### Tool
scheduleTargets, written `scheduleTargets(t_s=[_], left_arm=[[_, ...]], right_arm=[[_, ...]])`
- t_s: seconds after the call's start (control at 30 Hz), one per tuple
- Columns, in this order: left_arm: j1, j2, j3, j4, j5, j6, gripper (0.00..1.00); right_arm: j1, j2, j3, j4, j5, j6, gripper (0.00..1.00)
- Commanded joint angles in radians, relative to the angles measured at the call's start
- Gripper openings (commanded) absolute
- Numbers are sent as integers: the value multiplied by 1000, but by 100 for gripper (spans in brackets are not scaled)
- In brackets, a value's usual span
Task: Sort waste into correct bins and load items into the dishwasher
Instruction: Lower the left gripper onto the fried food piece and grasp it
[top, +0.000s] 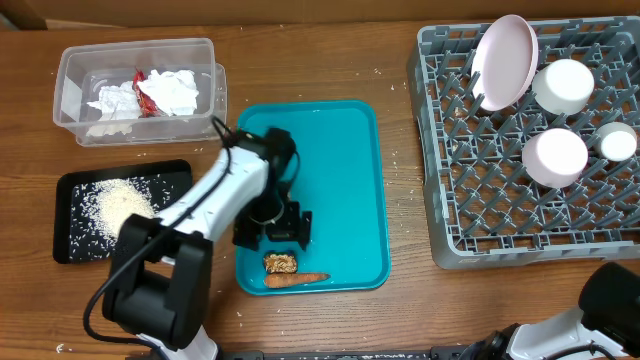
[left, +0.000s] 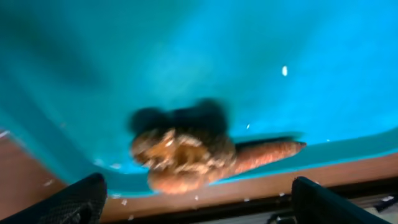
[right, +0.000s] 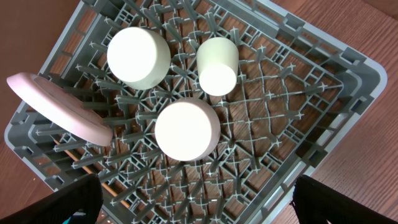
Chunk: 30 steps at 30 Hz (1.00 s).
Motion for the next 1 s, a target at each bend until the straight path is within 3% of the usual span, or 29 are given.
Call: scheduleTargets(t_s=[0.0, 0.1, 0.23, 0.47, 0.97], left_arm=[[-42, -9, -40, 32, 16, -2, 96], [-66, -8, -56, 44, -26, -9, 98], [-76, -5, -63, 31, -130, -103, 100], [-76, -5, -98, 32, -138, -236, 100], [-76, -5, -170, 148, -105, -235, 100]], right_arm=[[0, -6, 11, 2, 1, 1, 100], [0, -6, 11, 2, 1, 1, 100], [0, -6, 11, 2, 1, 1, 100], [0, -6, 11, 2, 1, 1, 100], [0, -6, 11, 2, 1, 1, 100]])
